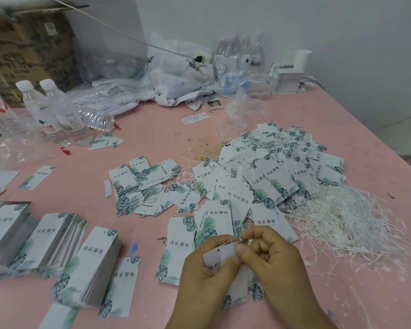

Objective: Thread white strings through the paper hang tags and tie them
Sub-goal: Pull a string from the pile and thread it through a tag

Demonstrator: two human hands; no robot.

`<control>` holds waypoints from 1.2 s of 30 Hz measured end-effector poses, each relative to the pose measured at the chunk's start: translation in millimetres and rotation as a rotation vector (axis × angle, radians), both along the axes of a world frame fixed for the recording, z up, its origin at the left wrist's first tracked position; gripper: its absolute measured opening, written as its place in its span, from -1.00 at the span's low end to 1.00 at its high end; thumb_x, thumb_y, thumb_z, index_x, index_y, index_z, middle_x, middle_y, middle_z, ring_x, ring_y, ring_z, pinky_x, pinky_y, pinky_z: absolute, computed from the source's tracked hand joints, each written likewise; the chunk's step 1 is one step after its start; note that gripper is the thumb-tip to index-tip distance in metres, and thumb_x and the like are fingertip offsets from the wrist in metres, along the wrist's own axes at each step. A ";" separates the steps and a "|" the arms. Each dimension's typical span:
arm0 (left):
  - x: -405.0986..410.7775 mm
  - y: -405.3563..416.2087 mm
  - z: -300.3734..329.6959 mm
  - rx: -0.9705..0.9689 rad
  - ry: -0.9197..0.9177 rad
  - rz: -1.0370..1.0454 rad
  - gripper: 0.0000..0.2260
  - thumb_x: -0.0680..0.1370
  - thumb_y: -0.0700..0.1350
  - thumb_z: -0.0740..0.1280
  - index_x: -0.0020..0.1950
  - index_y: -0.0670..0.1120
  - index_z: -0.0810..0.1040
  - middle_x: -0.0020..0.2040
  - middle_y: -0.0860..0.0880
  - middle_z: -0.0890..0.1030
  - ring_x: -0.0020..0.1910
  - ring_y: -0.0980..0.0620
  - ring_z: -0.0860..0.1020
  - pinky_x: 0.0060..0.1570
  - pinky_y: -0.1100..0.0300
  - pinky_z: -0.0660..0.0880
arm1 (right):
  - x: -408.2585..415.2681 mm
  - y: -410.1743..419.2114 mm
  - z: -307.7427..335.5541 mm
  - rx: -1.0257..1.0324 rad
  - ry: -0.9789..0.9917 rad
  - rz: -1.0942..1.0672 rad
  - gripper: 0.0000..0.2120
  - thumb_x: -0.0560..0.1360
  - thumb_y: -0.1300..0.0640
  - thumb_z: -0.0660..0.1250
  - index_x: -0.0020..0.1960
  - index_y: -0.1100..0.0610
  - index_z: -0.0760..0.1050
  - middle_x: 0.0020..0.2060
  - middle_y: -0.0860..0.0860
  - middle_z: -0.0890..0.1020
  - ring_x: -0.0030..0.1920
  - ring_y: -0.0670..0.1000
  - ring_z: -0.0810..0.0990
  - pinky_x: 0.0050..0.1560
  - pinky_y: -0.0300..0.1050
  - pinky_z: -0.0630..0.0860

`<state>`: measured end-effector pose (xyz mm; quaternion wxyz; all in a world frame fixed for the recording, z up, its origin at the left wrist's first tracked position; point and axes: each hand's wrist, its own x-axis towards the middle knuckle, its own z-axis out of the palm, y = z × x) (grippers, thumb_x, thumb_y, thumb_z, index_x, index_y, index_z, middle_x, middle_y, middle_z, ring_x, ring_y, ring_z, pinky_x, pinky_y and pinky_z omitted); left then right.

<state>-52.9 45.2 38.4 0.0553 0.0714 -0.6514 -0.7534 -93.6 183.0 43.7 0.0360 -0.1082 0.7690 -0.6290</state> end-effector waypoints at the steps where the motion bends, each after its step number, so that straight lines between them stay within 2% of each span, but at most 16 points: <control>1: -0.5 -1.8 0.6 0.035 0.001 -0.034 -0.76 0.33 -0.04 0.47 -0.01 0.00 0.70 -0.16 -0.12 0.72 -0.18 -0.03 0.68 -0.21 0.12 0.59 | -1.1 0.6 1.0 -0.035 -0.031 0.008 -0.76 0.45 0.20 0.47 -0.09 -0.15 0.56 -0.48 -0.01 0.53 -0.45 -0.13 0.43 -0.38 -0.28 0.43; 4: -3.0 -4.2 2.0 0.245 -0.041 -0.111 -0.64 0.25 -0.05 0.39 -0.01 -0.14 0.71 -0.15 -0.25 0.69 -0.18 -0.16 0.66 -0.16 0.01 0.58 | -5.0 3.3 4.2 -0.159 -0.133 0.049 -0.90 0.39 0.07 0.49 -0.14 -0.03 0.58 -0.51 -0.02 0.47 -0.48 -0.12 0.41 -0.43 -0.34 0.39; 6: -3.4 -4.8 3.7 0.400 -0.098 -0.147 -0.62 0.25 -0.08 0.36 -0.03 -0.23 0.70 -0.17 -0.30 0.67 -0.20 -0.20 0.63 -0.20 0.04 0.57 | -8.8 6.5 3.5 -0.214 -0.192 0.098 -0.85 0.38 0.03 0.53 -0.18 0.03 0.58 -0.54 -0.04 0.40 -0.55 -0.14 0.30 -0.50 -0.37 0.28; 9: -4.5 -6.7 8.3 0.556 -0.165 -0.213 -0.69 0.28 -0.14 0.33 -0.08 -0.27 0.69 -0.21 -0.31 0.65 -0.26 -0.19 0.62 -0.29 0.10 0.57 | -13.2 9.2 1.5 -0.289 -0.330 0.175 -0.82 0.32 0.02 0.55 -0.24 0.06 0.58 -0.55 -0.02 0.37 -0.57 -0.10 0.21 -0.56 -0.29 0.16; 13: -7.1 -6.3 9.7 0.469 -0.159 -0.194 -0.75 0.20 -0.13 0.57 -0.17 -0.16 0.70 -0.33 -0.21 0.65 -0.38 -0.08 0.62 -0.37 0.17 0.55 | -15.0 10.0 -2.6 -0.321 -0.439 0.259 -0.75 0.26 -0.05 0.58 -0.27 0.05 0.57 -0.55 0.00 0.39 -0.59 -0.08 0.21 -0.57 -0.29 0.14; 17: -8.2 -6.3 4.0 0.435 -0.108 -0.159 -0.68 0.18 -0.04 0.67 -0.18 -0.13 0.70 -0.31 -0.18 0.66 -0.35 -0.07 0.63 -0.32 0.13 0.57 | -16.1 9.4 -4.0 -0.351 -0.488 0.277 -0.77 0.25 -0.02 0.58 -0.29 0.05 0.57 -0.55 -0.01 0.43 -0.61 -0.11 0.24 -0.61 -0.32 0.18; 23: -8.6 -7.2 -3.1 0.413 -0.114 -0.088 -0.70 0.22 -0.06 0.66 -0.21 -0.16 0.65 -0.37 -0.18 0.60 -0.42 -0.07 0.56 -0.38 0.14 0.52 | -15.1 7.3 -4.8 -0.344 -0.535 0.292 -0.79 0.25 -0.02 0.56 -0.29 0.05 0.58 -0.57 -0.01 0.38 -0.61 -0.10 0.20 -0.61 -0.33 0.16; 26: -9.4 -7.9 -10.1 0.371 -0.093 -0.006 -0.66 0.28 -0.02 0.63 -0.18 -0.21 0.62 -0.37 -0.20 0.58 -0.42 -0.06 0.53 -0.39 0.15 0.49 | -15.9 7.3 -6.6 -0.403 -0.610 0.271 -0.76 0.24 0.05 0.59 -0.21 0.11 0.61 -0.53 0.02 0.36 -0.60 -0.10 0.16 -0.62 -0.35 0.14; 28: -10.5 -8.9 -14.1 0.367 -0.049 0.067 -0.63 0.32 0.00 0.61 -0.14 -0.25 0.62 -0.28 -0.26 0.62 -0.33 -0.11 0.58 -0.31 0.08 0.53 | -18.9 9.8 -7.4 -0.495 -0.697 0.247 -0.76 0.29 0.15 0.59 -0.12 0.16 0.61 -0.51 0.03 0.36 -0.61 -0.11 0.18 -0.64 -0.34 0.16; 31: -13.4 -12.5 -20.9 0.379 -0.024 0.187 -0.62 0.31 0.02 0.61 -0.10 -0.24 0.65 -0.15 -0.29 0.67 -0.19 -0.19 0.63 -0.14 -0.08 0.55 | -24.2 14.8 -7.0 -0.608 -0.800 0.185 -0.80 0.36 0.22 0.43 -0.04 0.23 0.56 -0.51 0.02 0.35 -0.63 -0.13 0.18 -0.65 -0.36 0.15; 36: -14.3 -13.7 -26.4 0.424 -0.034 0.256 -0.65 0.37 -0.02 0.59 -0.07 -0.27 0.63 -0.08 -0.35 0.65 -0.14 -0.24 0.63 -0.05 -0.15 0.54 | -28.7 18.2 -3.3 -0.743 -0.860 0.103 -0.88 0.35 0.20 0.39 -0.14 0.22 0.59 -0.53 0.00 0.32 -0.65 -0.15 0.16 -0.67 -0.38 0.08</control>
